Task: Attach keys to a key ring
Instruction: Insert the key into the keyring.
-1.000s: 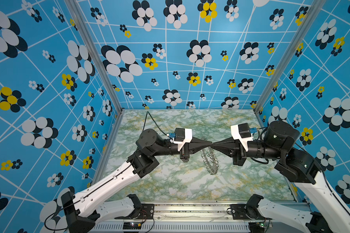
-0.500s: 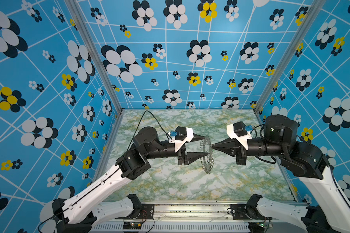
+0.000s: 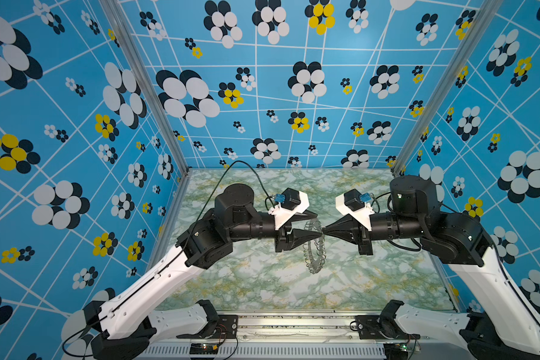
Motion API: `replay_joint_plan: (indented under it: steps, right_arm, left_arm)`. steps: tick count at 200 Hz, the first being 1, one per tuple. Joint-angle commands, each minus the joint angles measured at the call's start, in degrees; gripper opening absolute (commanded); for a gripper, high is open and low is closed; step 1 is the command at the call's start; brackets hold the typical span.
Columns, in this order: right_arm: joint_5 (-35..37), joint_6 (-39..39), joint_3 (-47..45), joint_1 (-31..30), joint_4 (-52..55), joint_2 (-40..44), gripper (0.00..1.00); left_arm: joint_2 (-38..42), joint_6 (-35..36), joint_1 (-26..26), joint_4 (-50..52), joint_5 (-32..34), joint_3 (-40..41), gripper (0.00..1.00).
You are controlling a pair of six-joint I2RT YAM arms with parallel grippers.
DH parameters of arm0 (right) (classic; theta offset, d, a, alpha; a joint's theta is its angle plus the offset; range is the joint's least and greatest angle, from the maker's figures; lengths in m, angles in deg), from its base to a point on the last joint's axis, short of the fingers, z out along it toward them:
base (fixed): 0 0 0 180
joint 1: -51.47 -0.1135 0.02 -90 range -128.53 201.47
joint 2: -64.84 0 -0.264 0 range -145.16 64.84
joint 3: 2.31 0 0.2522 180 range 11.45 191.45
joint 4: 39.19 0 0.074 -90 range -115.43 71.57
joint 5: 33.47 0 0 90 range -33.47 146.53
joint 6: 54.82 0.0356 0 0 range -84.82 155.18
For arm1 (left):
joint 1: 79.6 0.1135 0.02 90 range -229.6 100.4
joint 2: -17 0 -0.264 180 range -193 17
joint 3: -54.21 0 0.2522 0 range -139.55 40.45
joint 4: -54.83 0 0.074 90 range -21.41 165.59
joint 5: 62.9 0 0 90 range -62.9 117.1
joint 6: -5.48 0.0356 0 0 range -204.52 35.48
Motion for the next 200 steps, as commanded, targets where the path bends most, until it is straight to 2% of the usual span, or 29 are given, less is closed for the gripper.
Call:
replay_joint_plan:
  steps: [1,13,124,160,200]
  right_arm:
    - [0.23,-0.46,1.51,-0.10,-0.54,-0.07,0.00]
    - [0.23,-0.46,1.37,-0.10,-0.69,-0.02,0.00]
    - [0.44,-0.37,0.71,-0.10,-1.32,0.51,0.00]
    - [0.18,-0.20,0.80,-0.13,-1.32,0.42,0.00]
    - [-0.03,0.07,1.24,-0.08,-1.31,0.15,0.00]
  left_arm:
    - [-1.33,1.44,-0.37,3.63,-1.04,-2.51,0.38]
    - [-1.60,1.54,-0.47,3.05,-1.11,-2.58,0.33]
    - [-2.87,1.54,-1.20,1.00,-2.17,-2.65,0.10]
    - [-2.78,1.78,-1.42,0.63,-2.39,-2.42,0.00]
    - [-2.14,2.61,-1.69,-1.18,-2.94,-1.48,0.00]
